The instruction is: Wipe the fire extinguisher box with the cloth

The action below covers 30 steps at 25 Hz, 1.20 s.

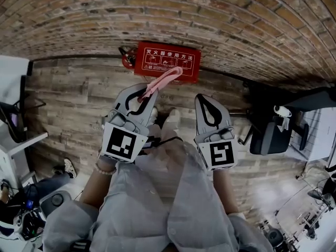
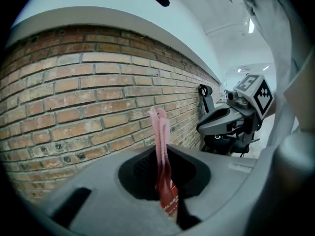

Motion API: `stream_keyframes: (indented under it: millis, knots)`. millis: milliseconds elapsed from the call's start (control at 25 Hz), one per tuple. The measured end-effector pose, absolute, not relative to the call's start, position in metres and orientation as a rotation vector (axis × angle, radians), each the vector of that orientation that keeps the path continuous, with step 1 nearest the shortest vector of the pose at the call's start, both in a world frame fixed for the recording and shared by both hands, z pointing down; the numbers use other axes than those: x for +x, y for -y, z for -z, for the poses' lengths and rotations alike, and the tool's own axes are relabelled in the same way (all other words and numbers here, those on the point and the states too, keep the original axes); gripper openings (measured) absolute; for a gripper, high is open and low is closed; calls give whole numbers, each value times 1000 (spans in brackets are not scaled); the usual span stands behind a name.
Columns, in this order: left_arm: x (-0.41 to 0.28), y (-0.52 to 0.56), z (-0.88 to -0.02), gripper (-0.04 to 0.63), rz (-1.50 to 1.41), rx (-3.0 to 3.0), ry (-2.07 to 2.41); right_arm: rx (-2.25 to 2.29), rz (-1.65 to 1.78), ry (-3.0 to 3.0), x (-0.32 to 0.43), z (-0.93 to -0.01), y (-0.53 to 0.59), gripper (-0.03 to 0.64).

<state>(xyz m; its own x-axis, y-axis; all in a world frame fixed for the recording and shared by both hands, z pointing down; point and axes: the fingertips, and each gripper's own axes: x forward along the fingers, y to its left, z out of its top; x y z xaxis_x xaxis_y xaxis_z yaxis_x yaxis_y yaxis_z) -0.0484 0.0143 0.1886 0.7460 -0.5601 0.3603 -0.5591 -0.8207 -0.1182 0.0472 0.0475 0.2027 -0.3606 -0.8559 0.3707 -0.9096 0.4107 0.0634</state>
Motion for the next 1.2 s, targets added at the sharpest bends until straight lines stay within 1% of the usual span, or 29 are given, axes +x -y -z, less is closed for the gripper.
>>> stream_keyframes:
  millis: [240, 560, 800, 1200]
  knots:
    - [-32, -9, -210, 12, 627, -2976, -900, 1488, -239, 2318, 55, -226, -41, 8]
    - [-11, 0, -258, 12, 688, -3035, -830, 1543, -265, 2219, 89, -261, -35, 8]
    - [6, 9, -294, 12, 730, -3057, -772, 1512, -277, 2204, 100, -298, -35, 8]
    - [51, 26, -353, 12, 743, -3127, -704, 1582, -341, 2188, 121, -348, -28, 8]
